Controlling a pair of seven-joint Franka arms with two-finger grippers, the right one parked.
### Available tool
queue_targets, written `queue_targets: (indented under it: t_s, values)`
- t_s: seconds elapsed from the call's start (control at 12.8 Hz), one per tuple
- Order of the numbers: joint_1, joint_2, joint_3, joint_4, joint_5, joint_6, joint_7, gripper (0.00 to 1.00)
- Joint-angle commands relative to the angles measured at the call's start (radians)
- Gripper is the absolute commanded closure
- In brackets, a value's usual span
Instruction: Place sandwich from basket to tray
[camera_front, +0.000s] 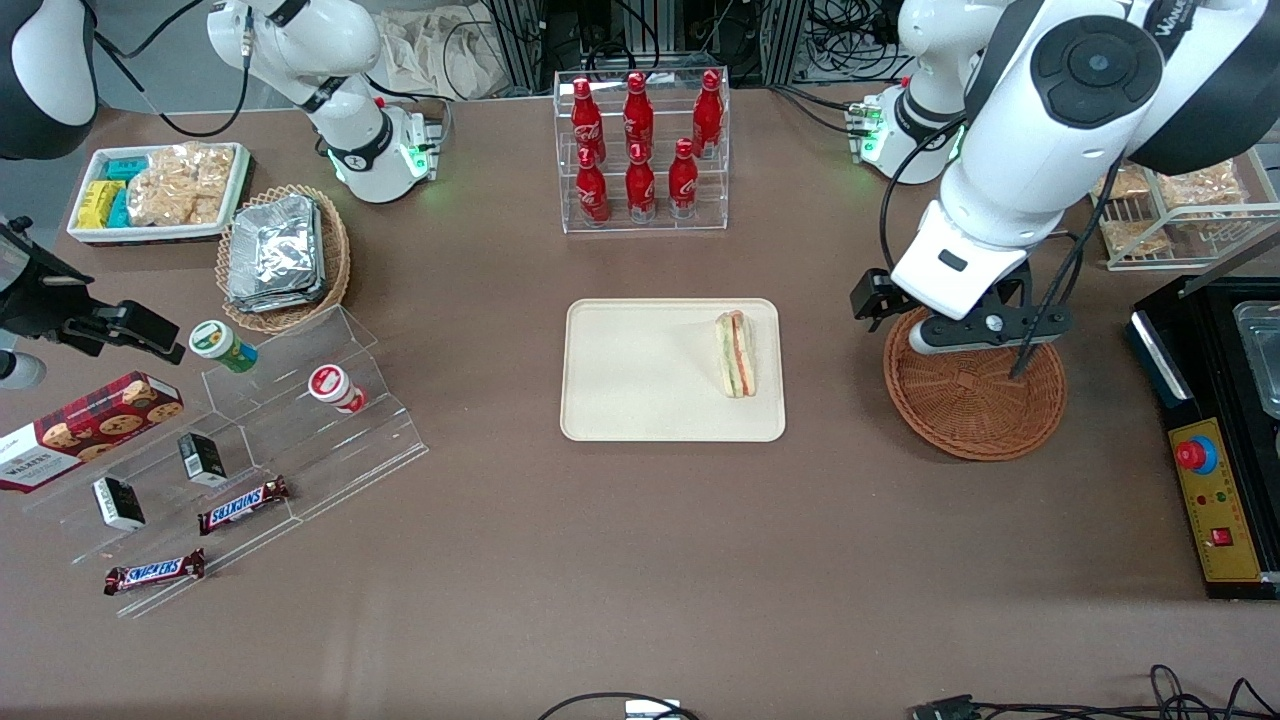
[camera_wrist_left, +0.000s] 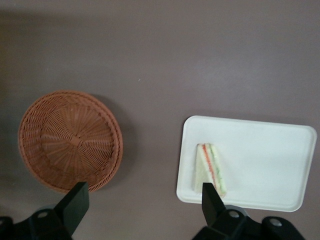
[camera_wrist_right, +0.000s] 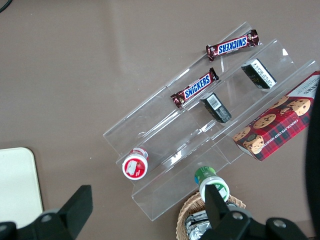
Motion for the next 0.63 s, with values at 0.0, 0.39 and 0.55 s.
queue_targets:
  t_s: [0.0,0.39,0.55]
  values:
    - [0.025,0.033,0.003,0.077,-0.066,0.015,0.008,0.00]
    - [0.082,0.027,0.005,0.082,-0.071,-0.013,0.011,0.00]
    - [0.074,0.020,0.031,0.085,-0.056,-0.036,0.078,0.00]
